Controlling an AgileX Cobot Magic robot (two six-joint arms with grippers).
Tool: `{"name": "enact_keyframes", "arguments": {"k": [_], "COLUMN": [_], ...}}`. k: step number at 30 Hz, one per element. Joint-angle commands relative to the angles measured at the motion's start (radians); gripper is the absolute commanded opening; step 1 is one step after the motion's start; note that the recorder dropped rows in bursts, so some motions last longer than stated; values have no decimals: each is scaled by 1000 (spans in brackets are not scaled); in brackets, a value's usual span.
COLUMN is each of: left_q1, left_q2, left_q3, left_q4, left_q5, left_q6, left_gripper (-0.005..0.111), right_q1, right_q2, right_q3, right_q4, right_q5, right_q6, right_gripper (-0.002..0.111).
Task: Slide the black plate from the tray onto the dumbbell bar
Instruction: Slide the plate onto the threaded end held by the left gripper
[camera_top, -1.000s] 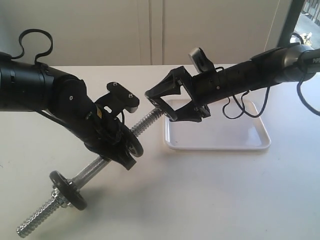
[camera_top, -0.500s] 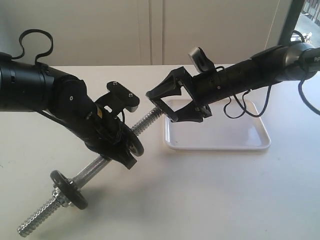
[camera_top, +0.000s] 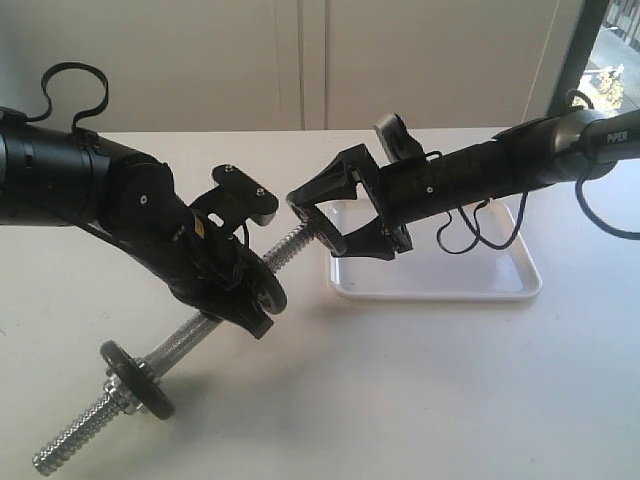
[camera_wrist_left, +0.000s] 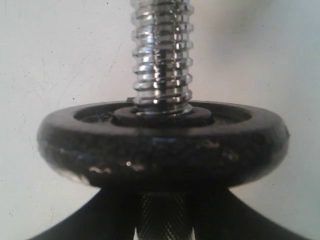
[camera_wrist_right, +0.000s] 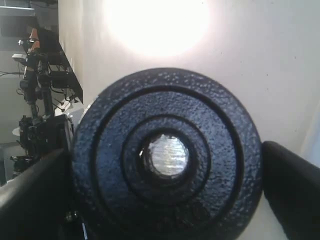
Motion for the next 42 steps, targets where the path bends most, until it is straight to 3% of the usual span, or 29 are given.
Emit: {"name": "enact_keyframes", "arguments": {"k": [1, 11, 24, 42], "left_q1": [-2, -2, -2, -2], "left_q2": [-45, -45, -45, -126], "left_q3": [-25, -25, -25, -25], "left_q4": [-15, -15, -8, -6], "left_q5": [-127, -174, -293, -287], "left_q6": [-5, -5, -3, 21], "left_gripper": [0, 0, 0, 0], "right_q1": [31, 90, 97, 97], "right_q2": [-5, -7, -35, -87], "right_q3": [18, 39, 41, 43], "right_q4": [62, 69, 94, 87], "right_q5": [25, 25, 25, 25], "right_q6": [-18, -24, -25, -45], "right_gripper": [0, 0, 0, 0]}}
